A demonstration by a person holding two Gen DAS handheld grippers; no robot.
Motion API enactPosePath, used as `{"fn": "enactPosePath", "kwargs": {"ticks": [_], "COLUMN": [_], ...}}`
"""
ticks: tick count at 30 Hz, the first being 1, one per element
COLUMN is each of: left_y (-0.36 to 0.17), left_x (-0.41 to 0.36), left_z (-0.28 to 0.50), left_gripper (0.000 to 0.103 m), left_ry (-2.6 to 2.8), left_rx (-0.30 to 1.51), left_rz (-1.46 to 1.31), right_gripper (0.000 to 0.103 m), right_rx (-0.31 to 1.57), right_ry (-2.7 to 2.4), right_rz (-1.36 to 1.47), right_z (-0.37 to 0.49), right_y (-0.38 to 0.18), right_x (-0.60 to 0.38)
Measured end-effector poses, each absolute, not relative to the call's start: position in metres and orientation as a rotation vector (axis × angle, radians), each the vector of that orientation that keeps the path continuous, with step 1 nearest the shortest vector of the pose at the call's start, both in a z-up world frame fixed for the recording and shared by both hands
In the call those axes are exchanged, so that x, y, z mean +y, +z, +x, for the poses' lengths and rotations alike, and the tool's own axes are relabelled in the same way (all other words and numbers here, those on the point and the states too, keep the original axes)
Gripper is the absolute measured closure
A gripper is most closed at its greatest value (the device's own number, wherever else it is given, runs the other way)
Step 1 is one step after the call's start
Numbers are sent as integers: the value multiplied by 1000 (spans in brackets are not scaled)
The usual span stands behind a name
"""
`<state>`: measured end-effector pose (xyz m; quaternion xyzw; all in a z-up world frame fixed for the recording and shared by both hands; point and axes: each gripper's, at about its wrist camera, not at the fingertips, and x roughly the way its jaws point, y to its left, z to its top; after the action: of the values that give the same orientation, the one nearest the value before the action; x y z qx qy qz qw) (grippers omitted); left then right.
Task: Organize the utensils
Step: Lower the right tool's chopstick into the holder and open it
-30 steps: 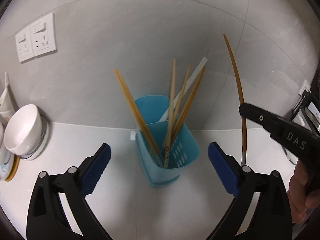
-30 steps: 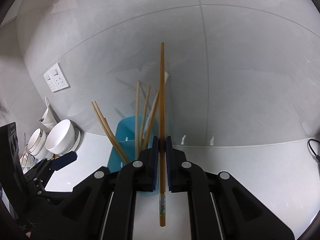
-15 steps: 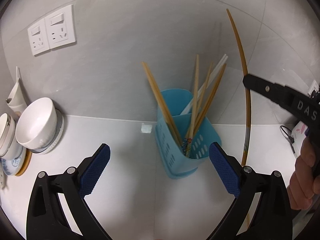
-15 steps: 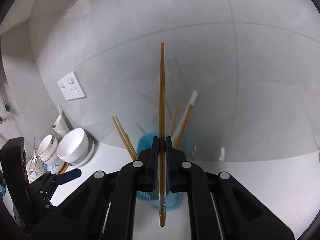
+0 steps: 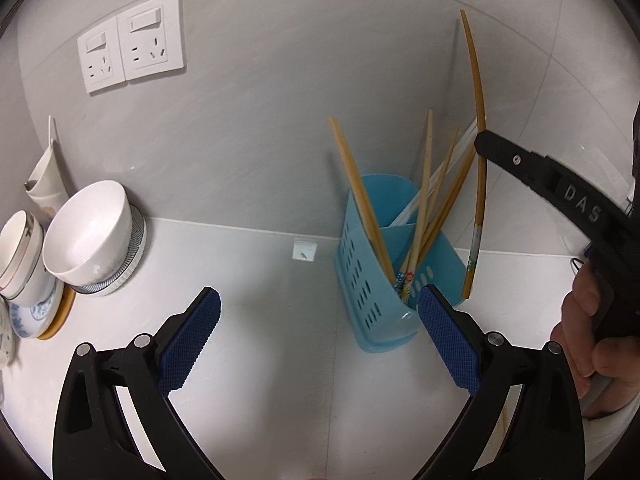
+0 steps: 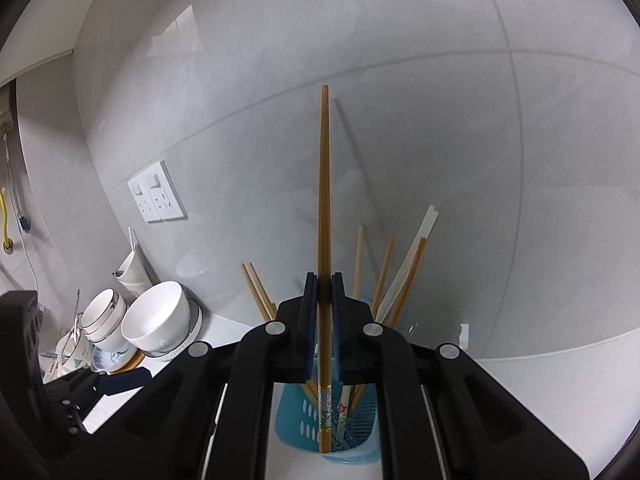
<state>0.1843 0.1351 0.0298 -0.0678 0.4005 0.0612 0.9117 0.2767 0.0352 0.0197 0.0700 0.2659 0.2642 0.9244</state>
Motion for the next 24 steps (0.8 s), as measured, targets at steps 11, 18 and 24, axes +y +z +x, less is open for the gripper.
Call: {"fn": "enactPosePath", "kwargs": {"ticks": [11,18,24], "left_y": [23,20,19], "left_x": [146,149,152], "left_z": [186,187,189], "left_gripper": [6,6,6], "left_ry": [144,151,158], "left_rx": [831,833,835], "left_rz": [-161,-165,-173], "right_gripper": [97,96,90], "right_rx": [574,613,640], "right_ry": [529,531,518], "right_rz": [117,91,62], "right_z": [274,271,268], "right_y": [-9,-19,-19], "right_x": [41,47,47]}}
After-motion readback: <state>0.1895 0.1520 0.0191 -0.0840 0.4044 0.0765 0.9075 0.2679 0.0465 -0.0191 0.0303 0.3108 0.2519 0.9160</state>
